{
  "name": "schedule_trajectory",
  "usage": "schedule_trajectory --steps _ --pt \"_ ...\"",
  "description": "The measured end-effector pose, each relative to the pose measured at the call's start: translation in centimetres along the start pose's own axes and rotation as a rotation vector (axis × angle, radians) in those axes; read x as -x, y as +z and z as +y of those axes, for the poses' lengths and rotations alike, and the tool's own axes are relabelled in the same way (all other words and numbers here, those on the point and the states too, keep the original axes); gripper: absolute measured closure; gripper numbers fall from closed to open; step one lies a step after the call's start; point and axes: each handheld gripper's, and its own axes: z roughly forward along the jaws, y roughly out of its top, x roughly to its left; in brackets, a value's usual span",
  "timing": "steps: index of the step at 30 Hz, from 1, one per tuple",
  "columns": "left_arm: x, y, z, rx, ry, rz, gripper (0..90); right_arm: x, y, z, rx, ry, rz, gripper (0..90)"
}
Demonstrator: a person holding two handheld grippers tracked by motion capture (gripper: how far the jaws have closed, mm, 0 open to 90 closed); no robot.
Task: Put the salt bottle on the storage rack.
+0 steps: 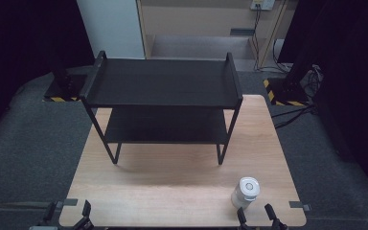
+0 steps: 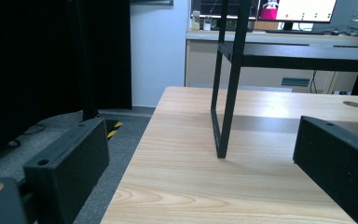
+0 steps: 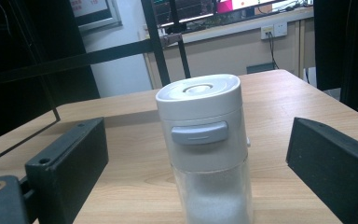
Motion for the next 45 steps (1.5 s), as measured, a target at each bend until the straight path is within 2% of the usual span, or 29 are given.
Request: schedule_trajectory --steps 10,18,24,31,33,38,43,45 --pt "-0.1 -0.4 0.1 0.009 -0.007 -0.006 2.3 -0.9 -0.6 0.1 0.002 -0.017 -0.037 5.0" --pt "0.0 -0.6 0.1 0.011 -0.008 -0.025 2.3 -1.7 -0.4 0.0 -0.002 -0.022 -0.068 4.9" --pt "0.1 -0.6 0.1 0.009 -0.010 -0.038 2.3 -2.5 0.6 -0.1 -0.009 -0.040 -0.090 4.5" --pt "0.1 -0.5 0.2 0.003 -0.007 -0.043 2.3 -3.5 3.1 -0.1 -0.022 -0.089 -0.114 4.3" --pt "0.1 -0.3 0.2 0.003 -0.005 -0.042 2.3 -3.9 3.9 -0.1 -0.028 -0.107 -0.138 5.1" --pt "0.0 0.0 0.2 -0.003 -0.004 -0.042 2.3 -4.9 5.9 -0.6 -0.023 -0.137 -0.214 12.8" --pt "0.0 0.2 0.3 -0.005 -0.004 -0.042 2.3 -5.7 6.9 -0.9 -0.029 -0.159 -0.253 21.5" --pt "-0.1 0.2 0.3 -0.006 -0.003 -0.042 2.4 -5.9 7.0 -0.9 -0.028 -0.167 -0.262 28.2"
